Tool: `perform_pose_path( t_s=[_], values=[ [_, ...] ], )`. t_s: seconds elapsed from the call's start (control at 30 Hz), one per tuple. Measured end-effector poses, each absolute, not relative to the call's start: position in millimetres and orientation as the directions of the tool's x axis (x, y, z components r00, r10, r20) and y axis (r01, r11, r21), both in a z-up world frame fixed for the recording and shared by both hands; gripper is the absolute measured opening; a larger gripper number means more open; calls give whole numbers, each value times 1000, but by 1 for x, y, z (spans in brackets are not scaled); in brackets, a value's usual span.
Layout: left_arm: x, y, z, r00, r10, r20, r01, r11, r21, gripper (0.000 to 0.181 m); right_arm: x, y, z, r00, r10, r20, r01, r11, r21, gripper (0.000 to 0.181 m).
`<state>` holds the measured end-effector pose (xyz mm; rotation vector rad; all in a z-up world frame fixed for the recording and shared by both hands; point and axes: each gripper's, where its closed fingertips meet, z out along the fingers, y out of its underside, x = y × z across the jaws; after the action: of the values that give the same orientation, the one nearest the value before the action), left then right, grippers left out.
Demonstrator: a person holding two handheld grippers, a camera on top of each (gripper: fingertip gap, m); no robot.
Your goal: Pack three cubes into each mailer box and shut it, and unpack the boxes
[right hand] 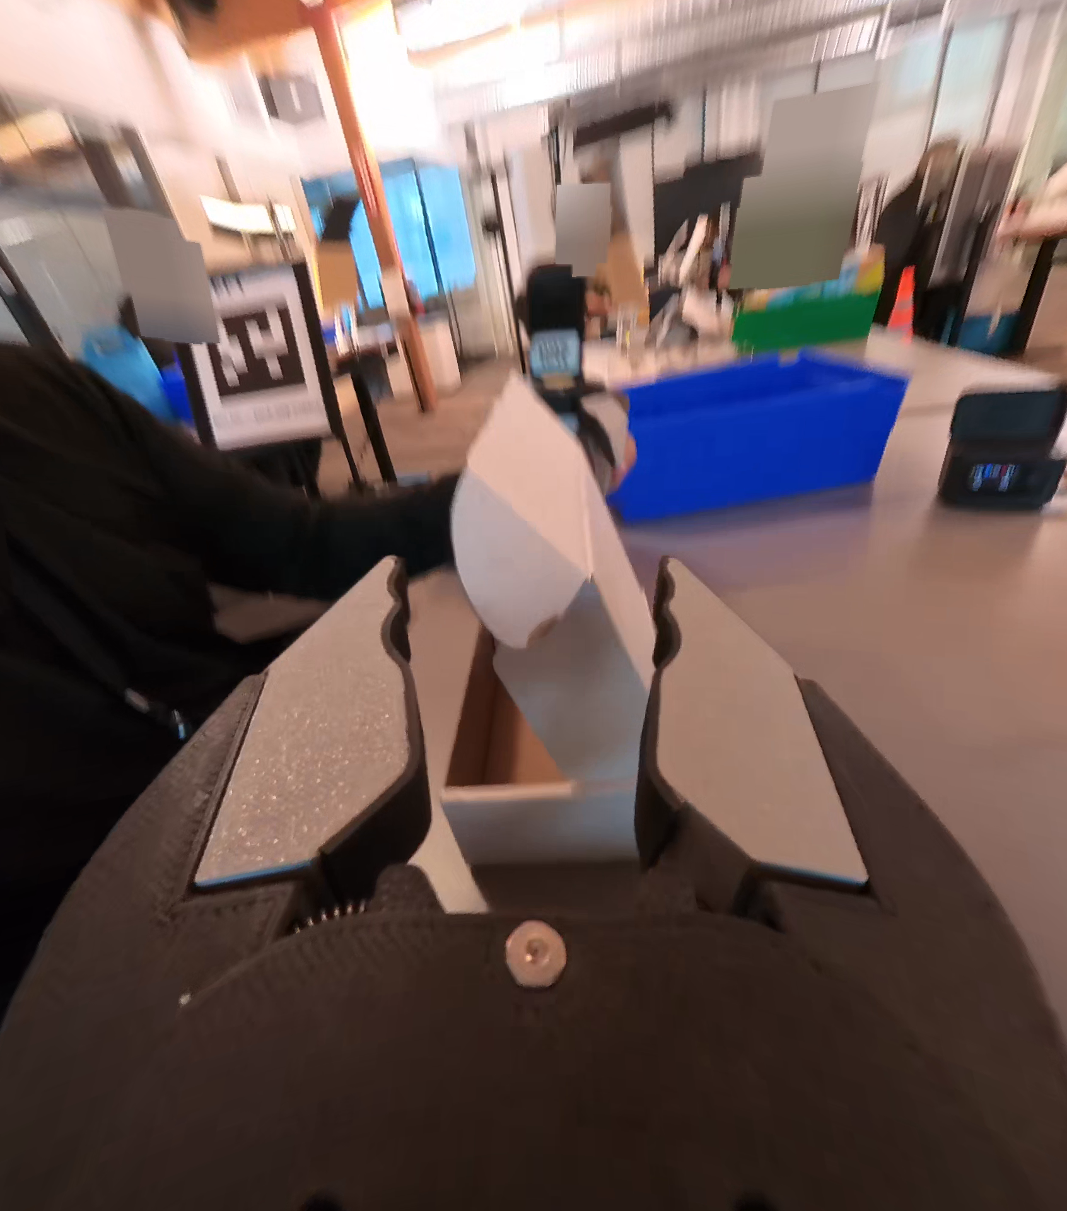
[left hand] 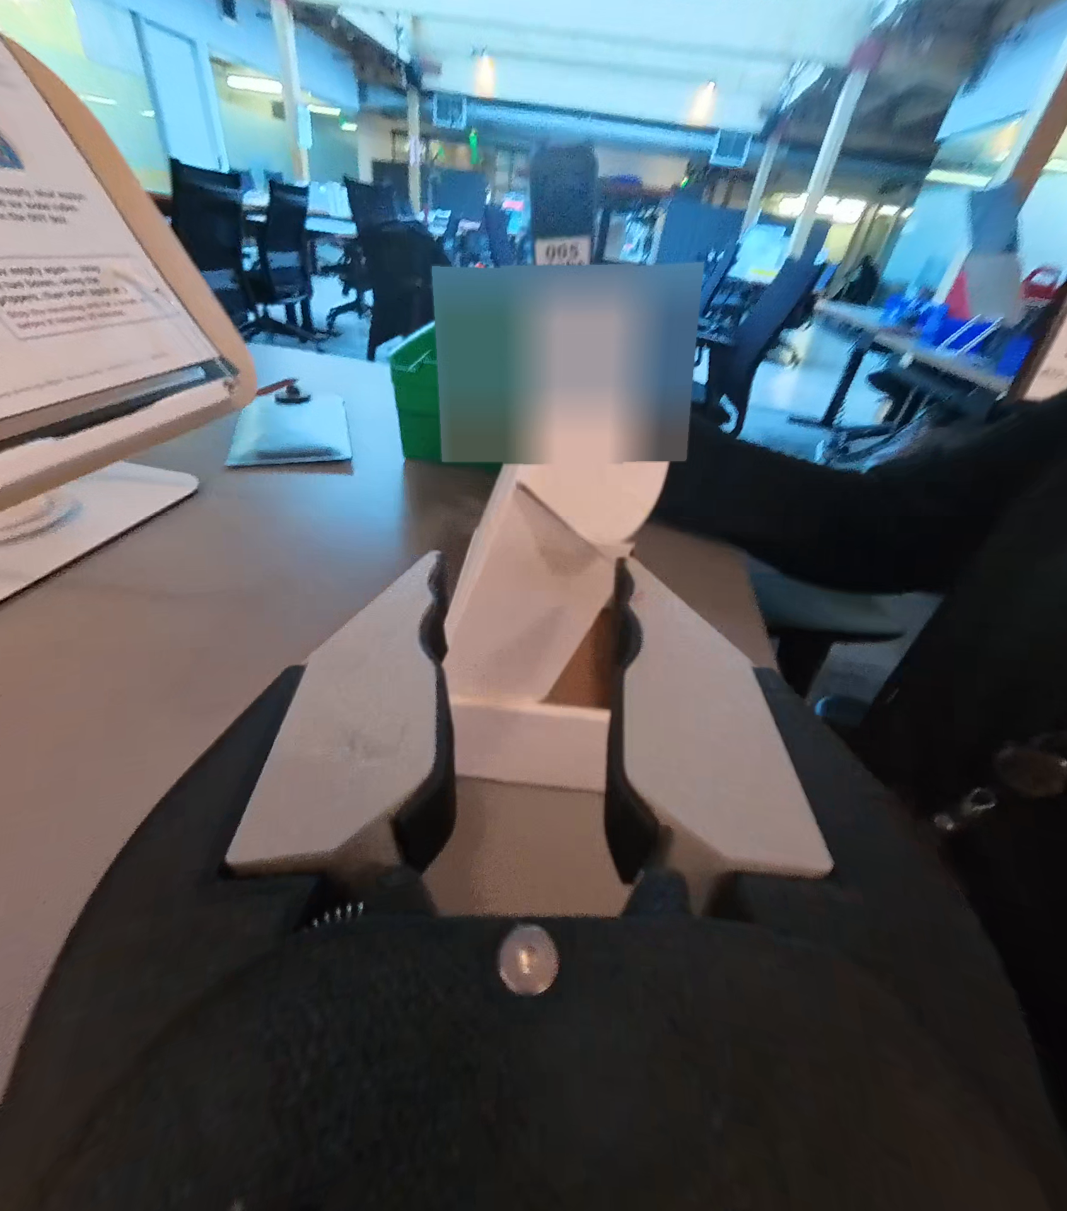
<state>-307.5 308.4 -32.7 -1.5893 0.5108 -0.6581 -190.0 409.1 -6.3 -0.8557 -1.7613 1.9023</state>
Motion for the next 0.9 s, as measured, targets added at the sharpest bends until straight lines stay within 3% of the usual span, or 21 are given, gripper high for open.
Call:
perform_pose_path(
  t_s=[0.13,0.33,0.47,0.67,0.9],
  values=[
    [-298,316,-24,705,-700,110,33,-123,-992,57,-191,413,11,-721,673,-164,39,-197,-980,77],
    [-268,302,-20,622,-781,53,-76,-127,-989,67,-189,388,1,-764,635,-113,71,-91,-993,75],
    [-256,297,-26,611,-792,6,-171,-139,-975,51,-190,379,-11,-767,636,-84,101,-10,-995,69],
    [-250,304,-37,647,-759,-77,-277,-140,-951,51,-188,383,-14,-748,662,-52,91,25,-996,47],
    [-256,307,-38,682,-718,-138,-321,-124,-939,48,-190,388,-14,-721,693,-19,84,60,-995,51]
  ],
)
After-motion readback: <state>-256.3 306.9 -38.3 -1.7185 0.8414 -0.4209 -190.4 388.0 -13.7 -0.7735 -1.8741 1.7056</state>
